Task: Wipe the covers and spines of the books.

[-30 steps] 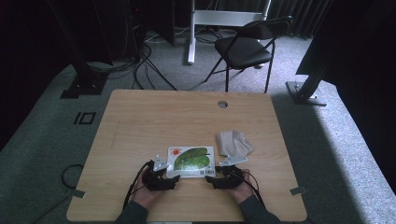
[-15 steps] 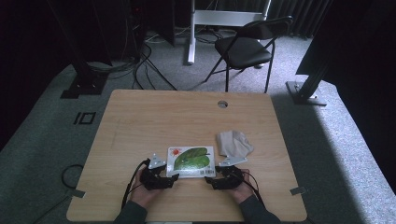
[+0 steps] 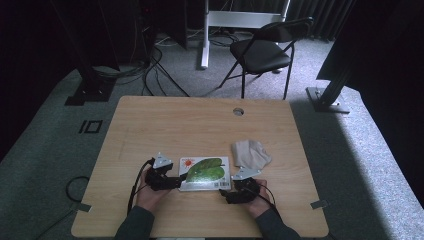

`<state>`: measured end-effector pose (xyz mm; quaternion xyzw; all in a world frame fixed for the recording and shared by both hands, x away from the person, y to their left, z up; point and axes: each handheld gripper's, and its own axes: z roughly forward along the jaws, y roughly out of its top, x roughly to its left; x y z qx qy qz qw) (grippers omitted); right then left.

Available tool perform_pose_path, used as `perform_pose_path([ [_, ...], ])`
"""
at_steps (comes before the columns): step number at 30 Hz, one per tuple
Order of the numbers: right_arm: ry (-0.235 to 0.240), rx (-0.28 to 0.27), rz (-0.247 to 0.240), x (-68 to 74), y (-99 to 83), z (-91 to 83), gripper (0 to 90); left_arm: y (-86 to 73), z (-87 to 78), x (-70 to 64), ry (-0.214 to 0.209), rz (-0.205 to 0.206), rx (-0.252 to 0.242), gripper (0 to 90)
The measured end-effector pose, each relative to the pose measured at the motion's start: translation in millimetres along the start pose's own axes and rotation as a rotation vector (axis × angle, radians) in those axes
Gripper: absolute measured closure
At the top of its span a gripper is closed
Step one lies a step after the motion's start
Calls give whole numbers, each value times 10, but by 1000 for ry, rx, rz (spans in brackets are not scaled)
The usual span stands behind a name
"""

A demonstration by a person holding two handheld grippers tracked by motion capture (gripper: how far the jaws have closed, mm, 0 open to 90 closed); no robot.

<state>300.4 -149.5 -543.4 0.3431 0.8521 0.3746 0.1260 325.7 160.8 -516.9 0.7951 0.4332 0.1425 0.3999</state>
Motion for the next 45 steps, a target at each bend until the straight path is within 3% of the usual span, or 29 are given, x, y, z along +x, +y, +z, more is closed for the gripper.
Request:
perform_pose_path([
  [5, -21, -8, -31, 33, 22, -4, 278, 125, 103, 92, -3, -17, 1, 269],
  [9, -34, -11, -56, 58, 36, -7, 261, 216, 215, 140, 21, -18, 12, 278],
  [16, -39, -6, -59, 55, 39, 19, 244, 283, 378, 212, -11, -36, 30, 326],
  [17, -39, -3, -61, 53, 42, 30, 243, 280, 440, 239, -31, -54, 33, 367],
  [23, -42, 6, -63, 44, 42, 65, 238, 239, 574, 294, -41, -93, 74, 379],
  [27, -51, 6, -74, 49, 46, 70, 227, 249, 588, 305, -48, -105, 69, 383],
  [30, -54, 8, -81, 58, 50, 76, 224, 248, 590, 295, -84, -116, 71, 396],
  [33, -46, 14, -78, 54, 52, 85, 220, 252, 585, 278, -76, -108, 72, 388],
  [39, -39, 27, -81, 58, 60, 122, 186, 264, 489, 297, -107, -133, 27, 395],
  [45, -52, 41, -85, 74, 78, 157, 125, 297, 398, 277, -122, -124, -16, 394],
])
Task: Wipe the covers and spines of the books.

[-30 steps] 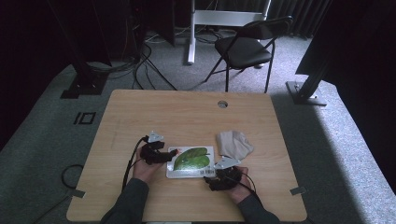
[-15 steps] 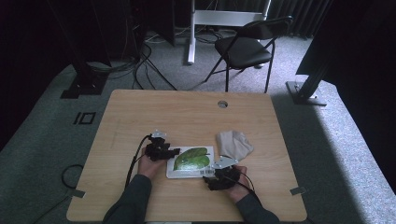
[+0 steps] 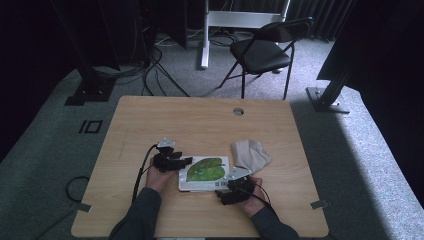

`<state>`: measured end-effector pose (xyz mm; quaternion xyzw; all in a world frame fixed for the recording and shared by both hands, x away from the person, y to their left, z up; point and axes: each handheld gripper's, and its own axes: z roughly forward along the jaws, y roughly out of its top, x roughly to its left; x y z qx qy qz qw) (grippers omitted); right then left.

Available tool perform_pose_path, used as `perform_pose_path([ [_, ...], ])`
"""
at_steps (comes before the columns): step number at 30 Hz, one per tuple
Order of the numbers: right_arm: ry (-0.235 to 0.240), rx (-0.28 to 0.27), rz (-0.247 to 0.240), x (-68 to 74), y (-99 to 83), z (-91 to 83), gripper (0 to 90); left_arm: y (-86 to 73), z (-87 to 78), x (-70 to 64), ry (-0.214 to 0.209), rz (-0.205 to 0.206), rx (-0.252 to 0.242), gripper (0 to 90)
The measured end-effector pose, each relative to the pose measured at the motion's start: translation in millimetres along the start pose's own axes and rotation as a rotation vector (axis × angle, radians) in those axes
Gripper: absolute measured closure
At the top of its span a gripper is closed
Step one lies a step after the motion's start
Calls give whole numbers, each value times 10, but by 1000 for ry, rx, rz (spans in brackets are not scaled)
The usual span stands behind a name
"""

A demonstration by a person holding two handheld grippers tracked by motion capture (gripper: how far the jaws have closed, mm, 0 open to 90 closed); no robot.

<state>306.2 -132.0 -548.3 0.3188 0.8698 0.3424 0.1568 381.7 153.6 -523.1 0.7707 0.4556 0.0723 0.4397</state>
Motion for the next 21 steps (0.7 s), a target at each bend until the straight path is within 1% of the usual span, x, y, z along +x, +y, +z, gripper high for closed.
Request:
perform_pose_path([
  [1, 0, 0, 0, 0, 0, 0, 125, 0, 0, 0, 0, 0, 0, 392],
  [3, -8, -1, -5, 16, 17, 9, 105, 17, -46, -13, -13, -2, -28, 392],
  [4, -15, -2, -7, 23, 25, 15, 105, 26, -73, -19, -26, -7, -44, 392],
  [5, -27, 0, -10, 33, 33, 18, 105, 32, -88, -26, -32, -10, -52, 392],
  [6, -33, -1, -14, 35, 38, 23, 105, 43, -114, -41, -36, -5, -66, 392],
  [7, -33, -1, -14, 35, 38, 23, 105, 43, -114, -41, -36, -5, -66, 392],
  [8, -42, -4, -14, 42, 50, 26, 103, 64, -145, -63, -43, -2, -81, 392],
  [10, -44, -6, -9, 46, 58, 26, 103, 86, -171, -84, -47, 0, -96, 392],
  [12, -45, -9, -1, 49, 64, 26, 103, 95, -180, -89, -53, 1, -99, 391],
  [14, -52, -16, -6, 55, 70, 26, 103, 119, -206, -112, -58, -1, -110, 390],
  [16, -60, -21, -18, 68, 75, 17, 117, 133, -214, -127, -54, 11, -110, 388],
  [18, -61, -22, -3, 73, 74, 8, 129, 140, -215, -134, -52, 14, -108, 387],
  [21, -63, -22, -1, 76, 70, -3, 146, 133, -200, -124, -52, 15, -99, 386],
])
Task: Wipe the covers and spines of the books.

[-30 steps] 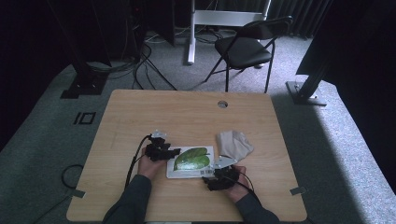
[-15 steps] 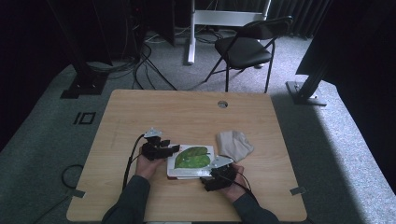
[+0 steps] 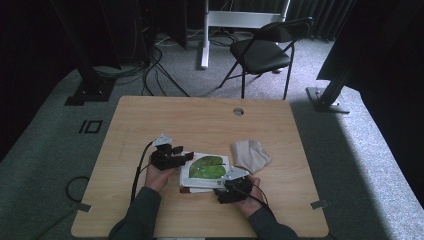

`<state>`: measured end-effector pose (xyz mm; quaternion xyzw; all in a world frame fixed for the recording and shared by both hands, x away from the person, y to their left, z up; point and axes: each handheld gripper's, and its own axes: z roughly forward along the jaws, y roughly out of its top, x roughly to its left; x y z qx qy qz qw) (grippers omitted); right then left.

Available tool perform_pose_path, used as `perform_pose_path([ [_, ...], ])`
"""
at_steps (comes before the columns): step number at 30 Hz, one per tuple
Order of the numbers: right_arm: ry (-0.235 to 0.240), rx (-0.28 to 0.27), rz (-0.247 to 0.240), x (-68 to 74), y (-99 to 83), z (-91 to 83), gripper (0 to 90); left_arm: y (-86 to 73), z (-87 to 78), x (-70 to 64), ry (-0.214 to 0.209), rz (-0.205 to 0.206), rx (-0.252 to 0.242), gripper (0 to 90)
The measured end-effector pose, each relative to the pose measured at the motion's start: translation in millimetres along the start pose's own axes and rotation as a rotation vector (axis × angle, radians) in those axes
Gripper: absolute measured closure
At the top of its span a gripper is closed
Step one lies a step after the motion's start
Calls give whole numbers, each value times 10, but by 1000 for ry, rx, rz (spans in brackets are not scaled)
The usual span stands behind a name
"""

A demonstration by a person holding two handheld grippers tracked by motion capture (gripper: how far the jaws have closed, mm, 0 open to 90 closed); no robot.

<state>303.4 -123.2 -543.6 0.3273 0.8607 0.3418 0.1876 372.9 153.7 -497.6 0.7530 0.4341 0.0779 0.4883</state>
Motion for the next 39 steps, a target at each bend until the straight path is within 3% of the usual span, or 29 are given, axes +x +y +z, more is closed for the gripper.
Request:
perform_pose_path([
  [6, 9, 0, 17, -17, -24, -15, 173, -15, 14, 16, 1, -3, 6, 373],
  [10, 26, 5, 39, -36, -44, -15, 200, -36, 24, 33, 31, -6, 20, 351],
  [12, 55, 8, 78, -74, -74, -4, 222, -59, 27, 69, 17, -33, 30, 332],
  [18, 54, 9, 79, -71, -80, -2, 233, -81, -1, 110, 6, -58, 15, 339],
  [22, 12, -13, 10, 2, -38, -2, 232, -52, -58, 96, -15, -66, -26, 355],
  [25, 1, -17, 1, 24, -13, 7, 208, -24, -88, 70, -25, -58, -41, 356],
  [27, -21, -19, -33, 63, 22, 19, 184, -1, -99, 40, -26, -51, -50, 356],
  [31, -30, -32, -54, 106, 80, 29, 181, 32, -106, -1, -37, -42, -55, 358],
  [33, -49, -45, -102, 209, 170, 62, 179, 42, -97, -28, -37, -30, -52, 364],
  [37, -73, -51, -137, 284, 235, 86, 211, 52, -89, -35, -32, -28, -53, 362],
  [39, -83, -70, -146, 318, 227, 60, 274, 52, -91, -29, -38, -30, -55, 367],
])
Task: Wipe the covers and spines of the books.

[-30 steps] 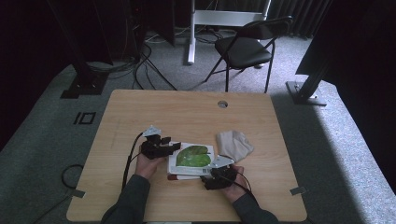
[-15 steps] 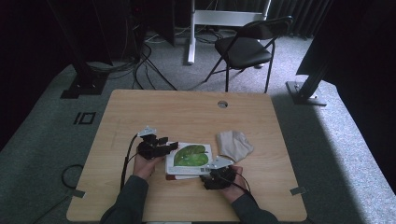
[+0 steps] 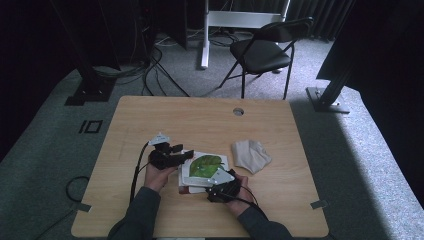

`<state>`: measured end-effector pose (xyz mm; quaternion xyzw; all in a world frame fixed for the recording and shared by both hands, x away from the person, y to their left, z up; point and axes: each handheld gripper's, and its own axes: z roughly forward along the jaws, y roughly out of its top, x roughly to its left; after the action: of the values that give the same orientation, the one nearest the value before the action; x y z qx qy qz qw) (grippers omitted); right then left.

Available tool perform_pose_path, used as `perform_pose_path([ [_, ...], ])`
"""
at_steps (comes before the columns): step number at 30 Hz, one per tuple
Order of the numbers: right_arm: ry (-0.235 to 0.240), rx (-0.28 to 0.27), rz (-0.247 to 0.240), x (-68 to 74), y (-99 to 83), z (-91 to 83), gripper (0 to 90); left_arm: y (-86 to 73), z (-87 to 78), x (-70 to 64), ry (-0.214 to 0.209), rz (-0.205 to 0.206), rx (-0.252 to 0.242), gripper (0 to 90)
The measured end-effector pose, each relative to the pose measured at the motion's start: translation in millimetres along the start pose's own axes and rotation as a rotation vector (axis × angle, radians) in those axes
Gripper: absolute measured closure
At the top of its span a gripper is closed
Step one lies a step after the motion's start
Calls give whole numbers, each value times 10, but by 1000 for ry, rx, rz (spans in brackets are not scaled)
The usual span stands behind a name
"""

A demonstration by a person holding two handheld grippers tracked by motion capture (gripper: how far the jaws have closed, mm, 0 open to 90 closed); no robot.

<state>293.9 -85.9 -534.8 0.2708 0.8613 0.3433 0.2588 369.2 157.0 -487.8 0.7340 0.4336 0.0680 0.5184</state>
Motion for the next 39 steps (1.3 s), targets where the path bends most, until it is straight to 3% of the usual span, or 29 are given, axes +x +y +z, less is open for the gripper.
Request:
perform_pose_path([
  [6, 1, -22, 5, -4, -19, -37, 309, 0, 3, 0, -8, -2, 2, 368],
  [10, 5, -27, 15, -9, -27, -48, 314, -3, 15, 19, 10, -13, 15, 335],
  [11, 14, -35, 28, -29, -32, -60, 315, -9, 28, 29, -4, -24, 31, 324],
  [16, 10, -34, 24, -23, -33, -57, 315, -41, 78, -26, -15, 6, 89, 323],
  [25, 11, -38, 26, -22, -38, -57, 315, -106, 100, -54, -69, -2, 125, 320],
  [29, 7, -35, 21, -15, -38, -54, 314, -119, 109, -62, -89, 9, 142, 339],
  [35, 7, -36, 21, -15, -39, -54, 314, -110, 104, -34, -84, 11, 148, 490],
  [39, 9, -38, 21, -17, -44, -56, 313, -88, 108, -31, -95, 10, 166, 503],
])
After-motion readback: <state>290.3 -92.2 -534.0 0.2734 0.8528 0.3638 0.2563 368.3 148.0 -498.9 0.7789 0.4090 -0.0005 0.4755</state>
